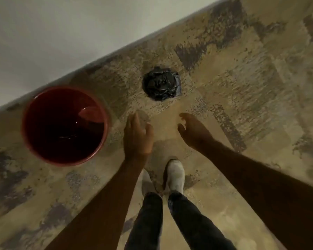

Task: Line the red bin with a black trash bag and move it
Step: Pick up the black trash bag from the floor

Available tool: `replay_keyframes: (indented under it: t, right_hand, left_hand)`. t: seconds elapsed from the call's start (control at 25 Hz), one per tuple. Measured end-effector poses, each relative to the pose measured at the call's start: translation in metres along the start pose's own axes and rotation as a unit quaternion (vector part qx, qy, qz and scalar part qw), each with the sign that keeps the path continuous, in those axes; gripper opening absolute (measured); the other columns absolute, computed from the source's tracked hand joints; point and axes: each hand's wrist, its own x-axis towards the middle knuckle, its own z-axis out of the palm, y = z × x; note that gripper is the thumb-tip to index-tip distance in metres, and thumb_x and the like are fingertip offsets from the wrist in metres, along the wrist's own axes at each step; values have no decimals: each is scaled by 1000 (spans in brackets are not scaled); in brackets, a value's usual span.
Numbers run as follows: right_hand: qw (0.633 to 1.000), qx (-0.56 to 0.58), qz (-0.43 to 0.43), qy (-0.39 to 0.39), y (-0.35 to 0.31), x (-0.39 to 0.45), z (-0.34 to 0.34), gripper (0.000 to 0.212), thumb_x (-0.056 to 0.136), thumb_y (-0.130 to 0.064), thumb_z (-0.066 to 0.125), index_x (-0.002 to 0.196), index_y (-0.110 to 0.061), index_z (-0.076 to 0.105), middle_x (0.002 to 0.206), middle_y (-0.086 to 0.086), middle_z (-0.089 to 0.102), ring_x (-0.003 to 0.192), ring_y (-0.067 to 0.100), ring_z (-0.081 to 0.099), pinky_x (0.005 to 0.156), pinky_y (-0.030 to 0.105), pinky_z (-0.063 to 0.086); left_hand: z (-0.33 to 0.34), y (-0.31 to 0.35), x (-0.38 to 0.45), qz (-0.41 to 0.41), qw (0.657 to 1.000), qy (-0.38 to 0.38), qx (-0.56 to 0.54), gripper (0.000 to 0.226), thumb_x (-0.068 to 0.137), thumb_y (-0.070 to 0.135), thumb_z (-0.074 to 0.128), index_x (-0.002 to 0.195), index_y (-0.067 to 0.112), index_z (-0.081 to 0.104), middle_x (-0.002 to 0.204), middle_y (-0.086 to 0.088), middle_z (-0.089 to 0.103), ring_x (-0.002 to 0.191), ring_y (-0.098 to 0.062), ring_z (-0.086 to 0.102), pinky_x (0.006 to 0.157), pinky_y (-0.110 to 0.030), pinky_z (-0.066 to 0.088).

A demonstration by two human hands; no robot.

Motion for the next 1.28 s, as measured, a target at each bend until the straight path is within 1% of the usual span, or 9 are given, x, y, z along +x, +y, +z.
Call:
replay_keyframes:
  t: [0.2,0.32,0.44,0.52,0.68,0.88,1.0,1.12,1.28]
  right_hand:
    - [999,30,35,10,36,111,42,49,105,-29,50,151,-15,41,150,11,48,126,28,57,104,48,52]
    - [998,35,-14,49,52,173,69,53,102,-27,56,151,-16,39,151,11,44,129,27,53,106,47,50]
    - [993,-6,-74,88,63,218,90,66,97,-28,63,154,-15,33,157,10,38,140,30,42,114,49,44]
    - [985,-75,-116,103,70,238,100,75,97,-31,63,159,-12,27,165,11,30,150,32,30,120,50,33]
    - [970,-146,-139,138,76,268,113,65,99,-28,56,158,-13,33,165,12,32,152,36,24,123,54,26]
    - [978,-104,-111,145,75,275,110,29,101,-24,51,123,-21,70,127,6,64,124,28,48,105,48,36]
    - [980,-59,-116,147,69,255,100,22,103,-28,52,107,-21,73,106,0,67,102,20,54,94,43,42]
    - [981,105,-101,132,53,217,87,16,103,-25,57,97,-21,71,82,-7,63,75,9,61,65,24,49]
    - [957,255,-33,138,23,153,61,19,105,-27,54,104,-19,72,86,-7,70,81,2,68,57,9,52]
  left_hand:
    - [79,-30,105,-1,997,-53,-52,66,103,38,45,162,18,23,169,-8,25,153,-25,28,122,-43,30]
    - [119,-45,168,-28,989,-64,-133,62,104,40,44,160,19,29,164,-8,36,147,-25,39,113,-34,35]
    - [151,-54,218,-143,943,-93,-288,47,105,40,43,147,18,48,142,-7,58,126,-26,58,104,-40,46]
    - [166,-58,236,-207,895,-112,-378,46,106,42,43,147,21,49,144,-4,58,117,-23,60,100,-41,48]
    - [182,-63,262,-216,852,-147,-453,50,104,45,48,147,20,48,147,-4,59,126,-27,61,97,-40,48]
    - [182,-57,272,-209,861,-169,-432,23,102,38,58,114,19,63,133,-3,67,98,-19,67,84,-36,51]
    - [173,-57,258,-220,872,-147,-411,29,101,28,60,128,16,60,113,0,71,94,-17,67,75,-32,52]
    - [152,-56,230,-235,876,-114,-405,25,100,27,61,124,18,62,101,2,71,96,-19,69,74,-33,53]
    - [108,-47,183,-252,861,-70,-436,5,98,28,65,99,24,65,98,1,71,91,-16,71,71,-32,56]
